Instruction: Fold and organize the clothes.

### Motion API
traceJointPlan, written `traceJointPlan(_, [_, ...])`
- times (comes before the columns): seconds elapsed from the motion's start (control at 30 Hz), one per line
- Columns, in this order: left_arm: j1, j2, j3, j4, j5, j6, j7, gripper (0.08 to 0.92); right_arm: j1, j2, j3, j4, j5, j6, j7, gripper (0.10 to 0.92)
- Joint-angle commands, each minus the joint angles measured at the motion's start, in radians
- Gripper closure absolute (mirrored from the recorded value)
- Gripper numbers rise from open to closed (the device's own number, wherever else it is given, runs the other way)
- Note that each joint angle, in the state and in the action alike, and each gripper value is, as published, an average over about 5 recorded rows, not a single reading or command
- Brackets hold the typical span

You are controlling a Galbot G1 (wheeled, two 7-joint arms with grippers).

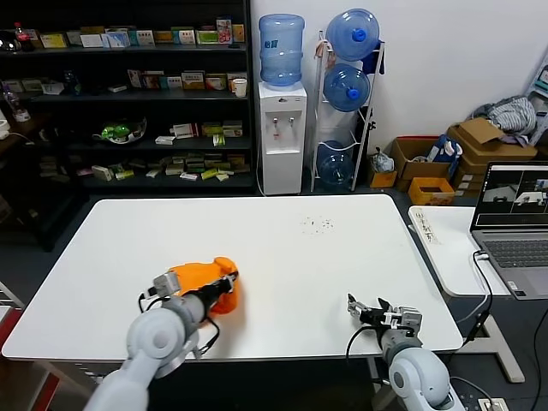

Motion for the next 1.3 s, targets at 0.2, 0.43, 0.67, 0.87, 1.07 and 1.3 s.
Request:
traceJointPlan(0.2, [-0.115,-0.233,0.176,0.120,0.098,-0.020,-0.018,0.895,0.010,0.007,-0.005,0.008,-0.007,-0.001,0.001,0.203])
traceJointPlan(0.43, [-0.109,-0.240,0.176,0.130,0.145,-0.020,0.028,0.895,0.006,-0.002,0.001,0.016,-0.014,0.037,-0.017,0.203])
traceJointPlan(0.67, [-0.081,-0.241,0.130,0.110,0.231,-0.062,0.151,0.806,-0.006,-0.010,0.019,0.027,-0.120,0.250,-0.142,0.203])
traceJointPlan(0.87, [0.068,-0.172,0.045,0.049,0.521,-0.246,0.416,0.633,-0.036,-0.045,0.068,0.064,-0.217,0.454,-0.275,0.203])
traceJointPlan(1.07, [0.366,-0.051,-0.204,0.062,0.895,-0.706,0.684,0.460,-0.124,-0.069,0.165,0.116,-0.270,0.564,-0.362,0.203])
traceJointPlan(1.3, [0.608,-0.083,-0.502,0.236,0.989,-1.080,0.834,0.255,-0.250,-0.041,0.262,0.108,-0.379,0.681,-0.429,0.203])
